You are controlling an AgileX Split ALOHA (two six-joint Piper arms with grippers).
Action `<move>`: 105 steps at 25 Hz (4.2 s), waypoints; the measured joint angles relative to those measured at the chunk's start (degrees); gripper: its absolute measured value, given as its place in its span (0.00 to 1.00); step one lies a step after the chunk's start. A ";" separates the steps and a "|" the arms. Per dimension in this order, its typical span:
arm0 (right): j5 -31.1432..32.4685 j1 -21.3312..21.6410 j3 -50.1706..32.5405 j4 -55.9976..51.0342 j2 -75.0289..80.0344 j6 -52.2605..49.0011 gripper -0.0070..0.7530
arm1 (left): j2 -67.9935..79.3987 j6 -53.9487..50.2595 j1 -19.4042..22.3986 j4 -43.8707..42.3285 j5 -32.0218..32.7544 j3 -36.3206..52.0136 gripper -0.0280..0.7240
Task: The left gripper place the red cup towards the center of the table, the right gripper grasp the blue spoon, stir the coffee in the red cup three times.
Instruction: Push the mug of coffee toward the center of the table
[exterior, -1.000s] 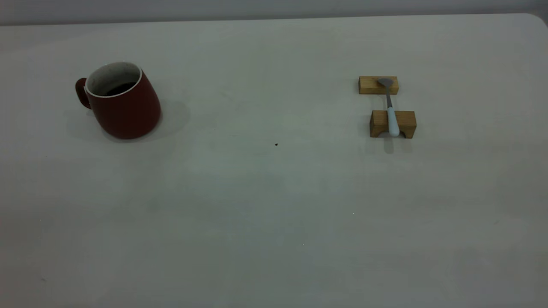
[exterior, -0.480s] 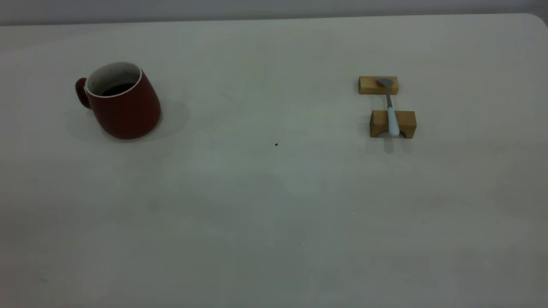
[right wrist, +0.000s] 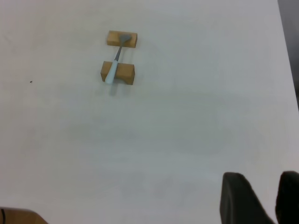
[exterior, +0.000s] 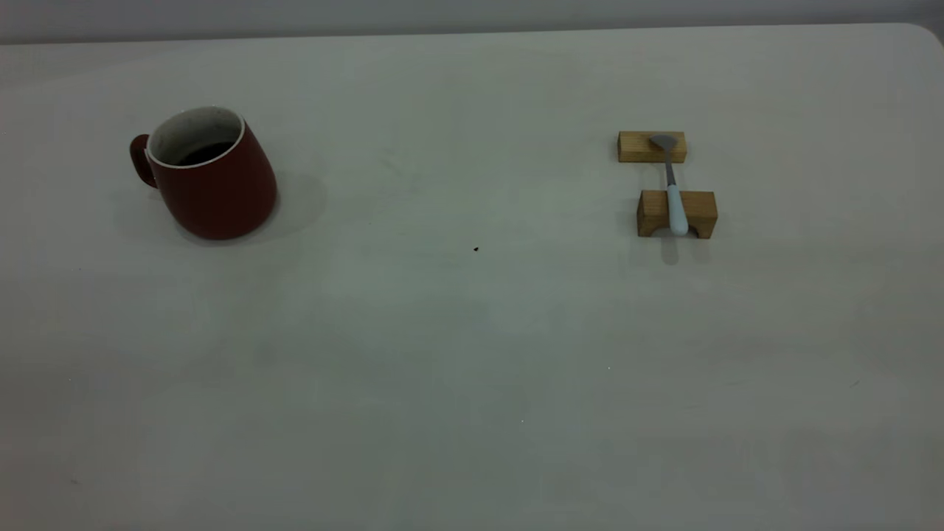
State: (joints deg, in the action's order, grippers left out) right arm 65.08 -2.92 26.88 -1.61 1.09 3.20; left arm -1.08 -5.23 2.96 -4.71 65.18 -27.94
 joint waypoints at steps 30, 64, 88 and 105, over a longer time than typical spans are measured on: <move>0.00 0.00 0.00 0.00 0.00 -0.01 0.32 | 72.80 21.98 0.00 -1.32 -23.21 -23.27 0.67; 0.00 0.00 0.00 0.00 0.00 -0.01 0.32 | 133.33 75.52 -5.55 -4.81 -27.74 -61.07 0.86; 0.00 0.00 0.00 0.00 0.00 -0.01 0.32 | 137.33 82.39 -6.76 -7.99 -33.97 -61.18 0.66; 0.00 0.00 0.00 0.00 0.00 -0.01 0.32 | 137.33 77.88 -9.42 -8.44 -29.40 -61.53 0.32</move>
State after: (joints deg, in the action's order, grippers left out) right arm 65.08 -2.92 26.88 -1.61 1.09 3.19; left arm 136.25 72.66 -6.46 -13.15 35.78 -89.47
